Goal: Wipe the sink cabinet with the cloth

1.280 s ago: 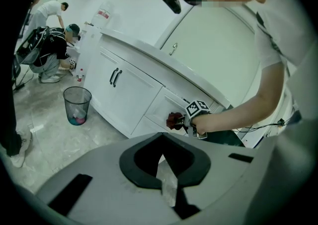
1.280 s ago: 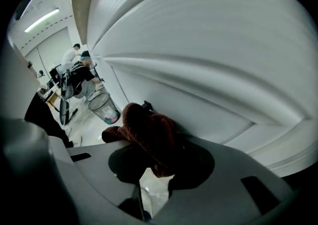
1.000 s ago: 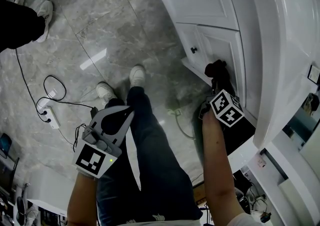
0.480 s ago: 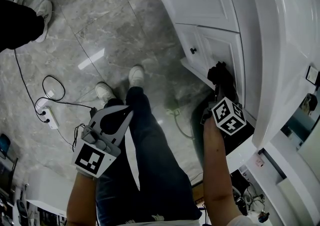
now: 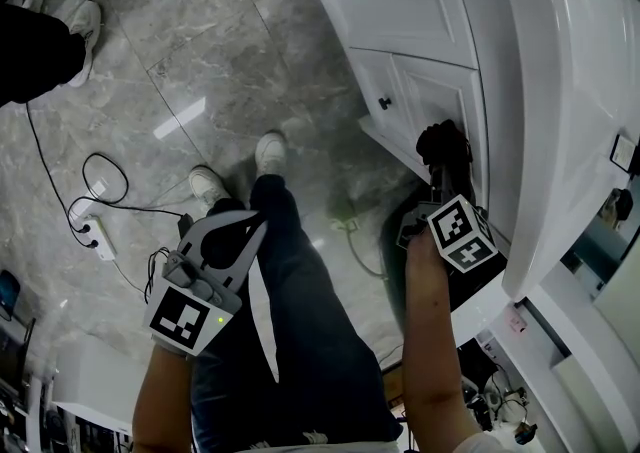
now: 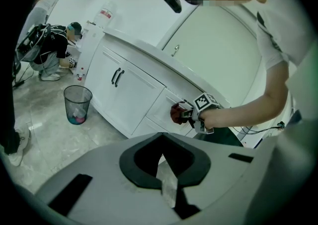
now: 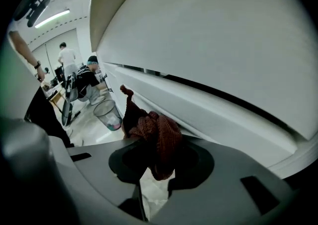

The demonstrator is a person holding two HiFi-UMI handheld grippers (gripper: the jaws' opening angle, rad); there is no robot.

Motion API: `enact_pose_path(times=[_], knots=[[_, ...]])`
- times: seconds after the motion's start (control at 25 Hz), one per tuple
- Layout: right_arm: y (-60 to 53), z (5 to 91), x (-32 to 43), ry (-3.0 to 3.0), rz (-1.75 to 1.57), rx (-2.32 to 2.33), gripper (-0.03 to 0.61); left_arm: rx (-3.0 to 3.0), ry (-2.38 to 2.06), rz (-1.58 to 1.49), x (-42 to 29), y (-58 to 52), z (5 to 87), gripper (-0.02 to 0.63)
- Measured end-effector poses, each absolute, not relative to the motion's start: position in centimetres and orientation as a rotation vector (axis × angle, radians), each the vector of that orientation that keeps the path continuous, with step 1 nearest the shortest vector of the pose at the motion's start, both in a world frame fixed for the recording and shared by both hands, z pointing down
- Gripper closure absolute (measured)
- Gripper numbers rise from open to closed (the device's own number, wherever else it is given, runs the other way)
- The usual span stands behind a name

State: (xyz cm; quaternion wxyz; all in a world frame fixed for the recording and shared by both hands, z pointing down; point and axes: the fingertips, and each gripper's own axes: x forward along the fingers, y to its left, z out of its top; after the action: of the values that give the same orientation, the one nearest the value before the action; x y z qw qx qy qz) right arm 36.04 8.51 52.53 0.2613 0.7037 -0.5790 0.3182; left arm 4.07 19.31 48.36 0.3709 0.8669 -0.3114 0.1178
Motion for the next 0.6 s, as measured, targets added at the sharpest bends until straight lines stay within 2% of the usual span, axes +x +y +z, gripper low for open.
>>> enact_pose_path(times=[0.32, 0.6], knots=[[7.7, 52.4, 35.7, -1.74, 0.994, 2.038, 0.472, 2.206, -0.791, 0.309, 3.9, 19.1, 48.7, 0.603], [7.7, 50.3, 33.2, -1.898, 0.893, 1.976, 0.476, 2.214, -0.772, 0.333, 4.1, 19.0, 48.7, 0.603]])
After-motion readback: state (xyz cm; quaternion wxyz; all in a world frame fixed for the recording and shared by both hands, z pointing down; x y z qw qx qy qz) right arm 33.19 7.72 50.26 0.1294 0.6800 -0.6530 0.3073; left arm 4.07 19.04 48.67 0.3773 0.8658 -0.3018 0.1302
